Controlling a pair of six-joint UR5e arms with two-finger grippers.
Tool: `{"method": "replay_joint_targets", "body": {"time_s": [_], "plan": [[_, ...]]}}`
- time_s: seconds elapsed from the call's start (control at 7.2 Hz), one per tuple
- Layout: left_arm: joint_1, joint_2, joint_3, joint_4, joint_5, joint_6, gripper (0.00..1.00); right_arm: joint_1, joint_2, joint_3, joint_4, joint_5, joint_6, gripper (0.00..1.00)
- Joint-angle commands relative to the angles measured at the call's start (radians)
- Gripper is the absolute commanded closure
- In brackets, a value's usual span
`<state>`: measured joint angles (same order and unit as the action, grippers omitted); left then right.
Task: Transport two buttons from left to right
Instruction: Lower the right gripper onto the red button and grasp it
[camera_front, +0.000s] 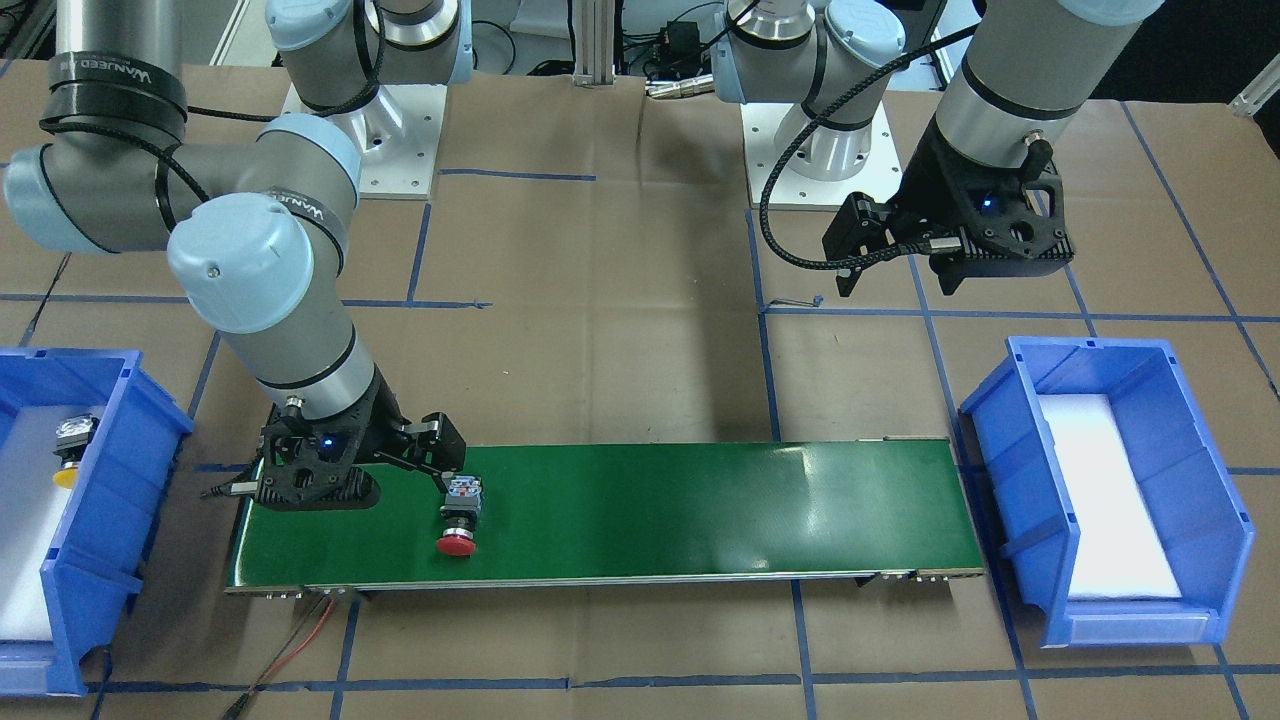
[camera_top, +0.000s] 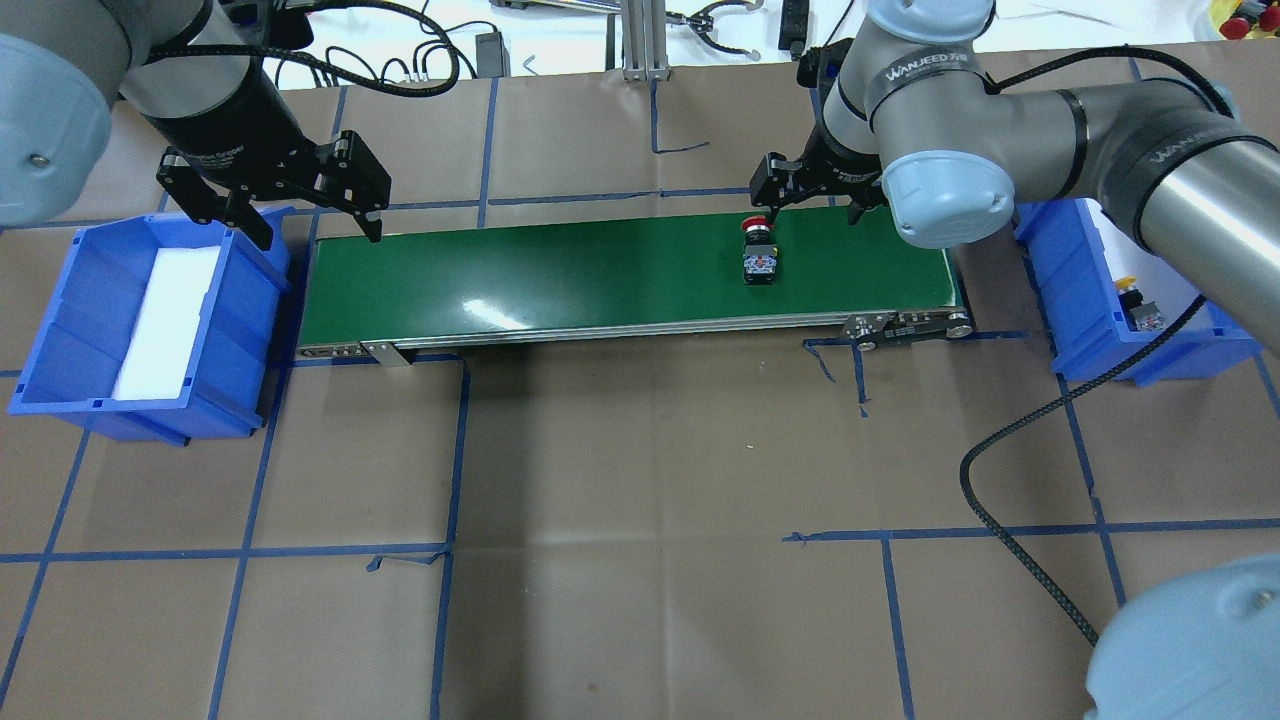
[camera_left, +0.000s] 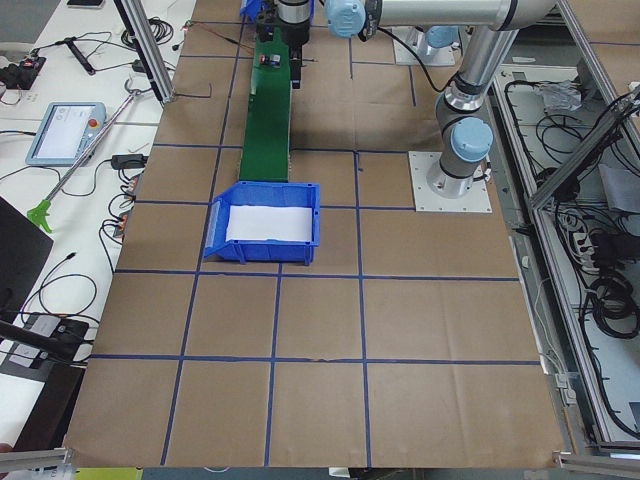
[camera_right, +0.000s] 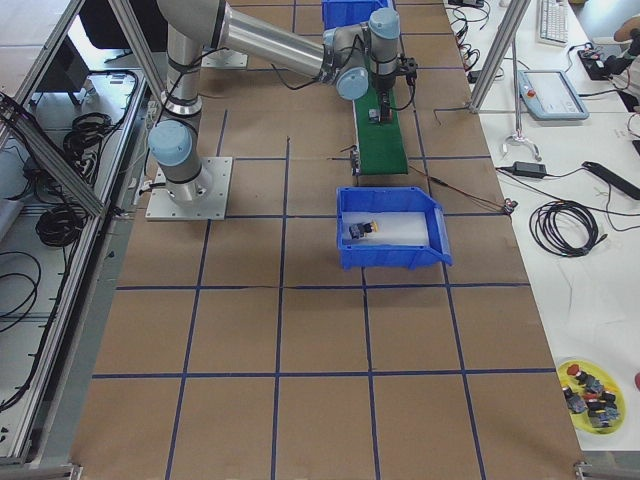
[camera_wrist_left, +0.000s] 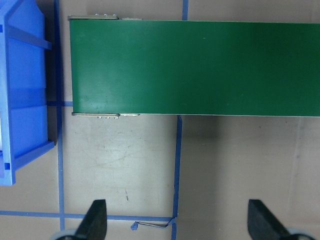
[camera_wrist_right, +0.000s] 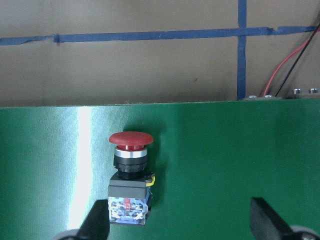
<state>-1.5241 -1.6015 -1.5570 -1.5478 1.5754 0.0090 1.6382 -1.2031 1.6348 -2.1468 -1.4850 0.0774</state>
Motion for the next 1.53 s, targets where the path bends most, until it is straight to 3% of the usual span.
{"method": "replay_joint_targets", "body": {"time_s": [0.0, 0.69, 0.83, 0.97, 1.11, 1.25, 1.39], "plan": [[-0.001, 0.000, 0.000, 0.000, 0.000, 0.000, 0.00, 0.003, 0.039, -0.007, -0.001, -0.006, 0.005, 0.01], [0.001, -0.002, 0.002, 0.000, -0.002, 0.000, 0.00, 0.003, 0.120, -0.029, -0.028, -0.006, 0.005, 0.04], [0.001, -0.002, 0.002, 0.000, 0.000, 0.000, 0.00, 0.003, 0.132, -0.030, -0.028, -0.009, 0.005, 0.12], [0.001, -0.002, 0.000, 0.000, 0.000, 0.000, 0.00, 0.002, 0.132, -0.029, -0.024, -0.035, 0.001, 0.40], [0.001, -0.002, 0.000, 0.000, 0.000, 0.000, 0.00, 0.002, 0.129, -0.029, -0.016, -0.056, -0.007, 0.60], [0.001, -0.002, 0.000, 0.000, 0.000, 0.000, 0.00, 0.000, 0.122, -0.030, 0.020, -0.064, -0.007, 0.89], [-0.001, 0.000, 0.000, 0.000, -0.002, 0.000, 0.00, -0.003, 0.111, -0.035, 0.077, -0.069, -0.008, 0.97]]}}
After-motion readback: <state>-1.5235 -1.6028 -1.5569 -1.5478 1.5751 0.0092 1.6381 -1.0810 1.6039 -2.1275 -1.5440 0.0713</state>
